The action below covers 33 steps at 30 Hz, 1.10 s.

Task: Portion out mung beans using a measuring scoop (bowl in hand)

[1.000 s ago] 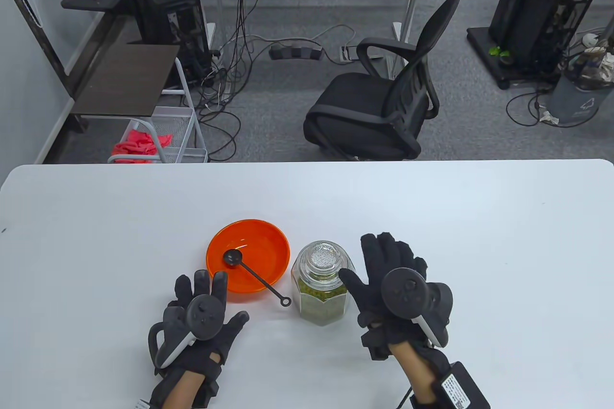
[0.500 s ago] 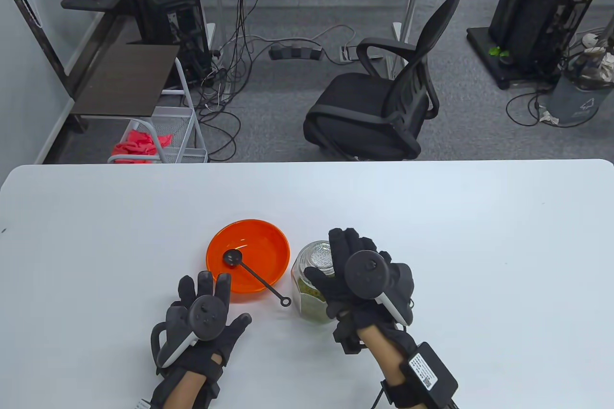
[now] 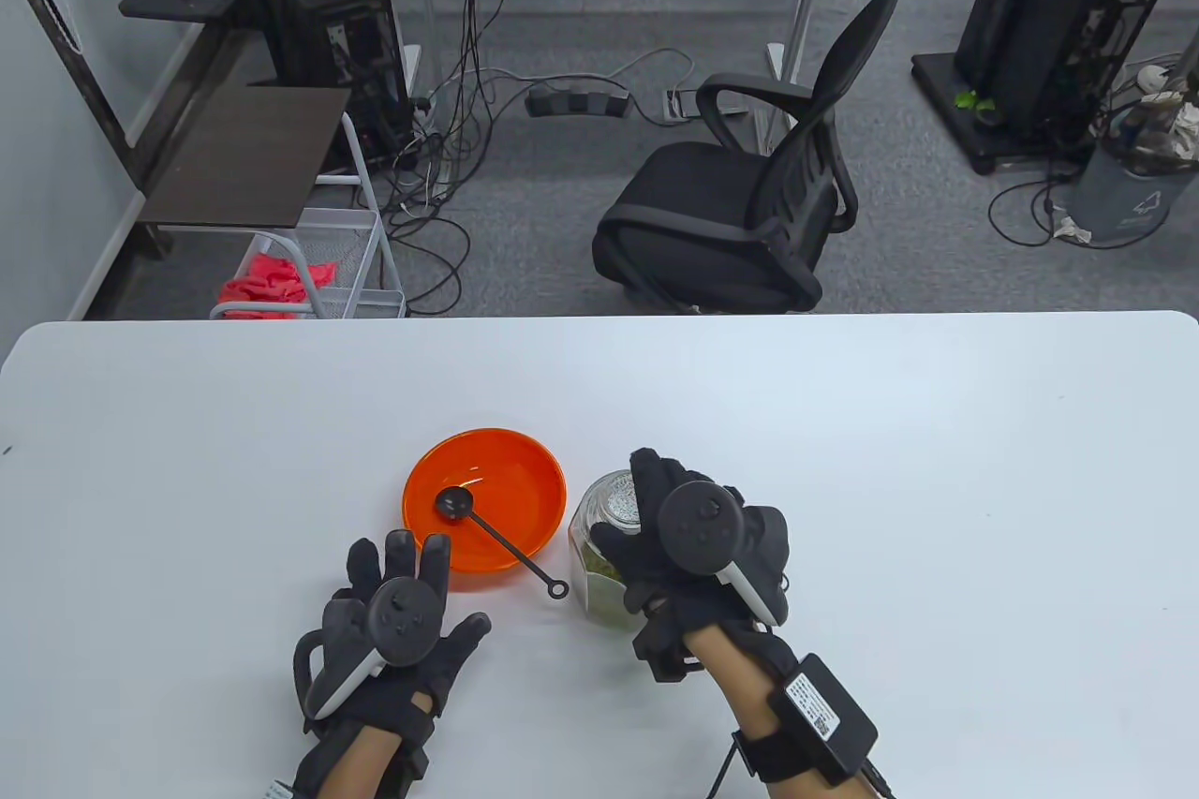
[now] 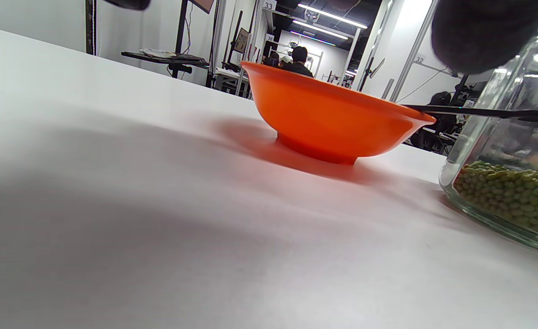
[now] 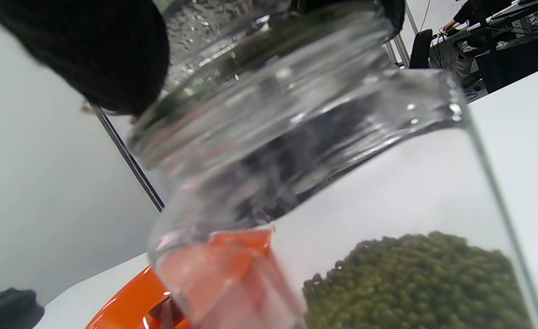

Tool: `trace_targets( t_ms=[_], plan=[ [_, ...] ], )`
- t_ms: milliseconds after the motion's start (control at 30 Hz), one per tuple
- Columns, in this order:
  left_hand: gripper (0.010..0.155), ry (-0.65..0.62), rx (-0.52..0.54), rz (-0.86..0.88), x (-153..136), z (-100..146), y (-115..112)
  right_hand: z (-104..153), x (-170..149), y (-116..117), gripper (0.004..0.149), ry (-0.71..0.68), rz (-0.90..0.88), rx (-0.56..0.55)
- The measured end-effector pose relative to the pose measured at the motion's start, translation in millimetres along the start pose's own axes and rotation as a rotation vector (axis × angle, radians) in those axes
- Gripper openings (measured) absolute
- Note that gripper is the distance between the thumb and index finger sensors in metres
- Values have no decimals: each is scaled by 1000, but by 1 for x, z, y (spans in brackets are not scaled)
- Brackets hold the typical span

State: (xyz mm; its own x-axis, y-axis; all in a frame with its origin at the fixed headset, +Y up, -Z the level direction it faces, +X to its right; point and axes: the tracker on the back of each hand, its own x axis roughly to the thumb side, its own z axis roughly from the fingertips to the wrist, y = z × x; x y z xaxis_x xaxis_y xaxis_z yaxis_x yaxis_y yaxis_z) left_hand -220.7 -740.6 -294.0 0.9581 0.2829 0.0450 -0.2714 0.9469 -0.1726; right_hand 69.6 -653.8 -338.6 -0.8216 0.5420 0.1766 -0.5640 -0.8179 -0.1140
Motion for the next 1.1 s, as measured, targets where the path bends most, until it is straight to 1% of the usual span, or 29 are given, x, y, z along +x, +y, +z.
trace_targets(
  t_ms=[133,233,567,800,1100],
  plan=[
    [90,3,-2,2,0,0,0,2,1,-1,83,-30,-17,-40],
    [89,6,-2,0,-1,0,0,2,2,-6,82,-41,-44,-53],
    [89,16,-8,3,-2,0,1,8,2,-36,82,-55,-68,-147],
    [89,14,-7,0,-2,1,2,14,-14,-56,83,-20,-54,-209],
    [89,13,-7,-1,-2,0,2,19,-45,-71,83,55,-51,-257]
  ],
)
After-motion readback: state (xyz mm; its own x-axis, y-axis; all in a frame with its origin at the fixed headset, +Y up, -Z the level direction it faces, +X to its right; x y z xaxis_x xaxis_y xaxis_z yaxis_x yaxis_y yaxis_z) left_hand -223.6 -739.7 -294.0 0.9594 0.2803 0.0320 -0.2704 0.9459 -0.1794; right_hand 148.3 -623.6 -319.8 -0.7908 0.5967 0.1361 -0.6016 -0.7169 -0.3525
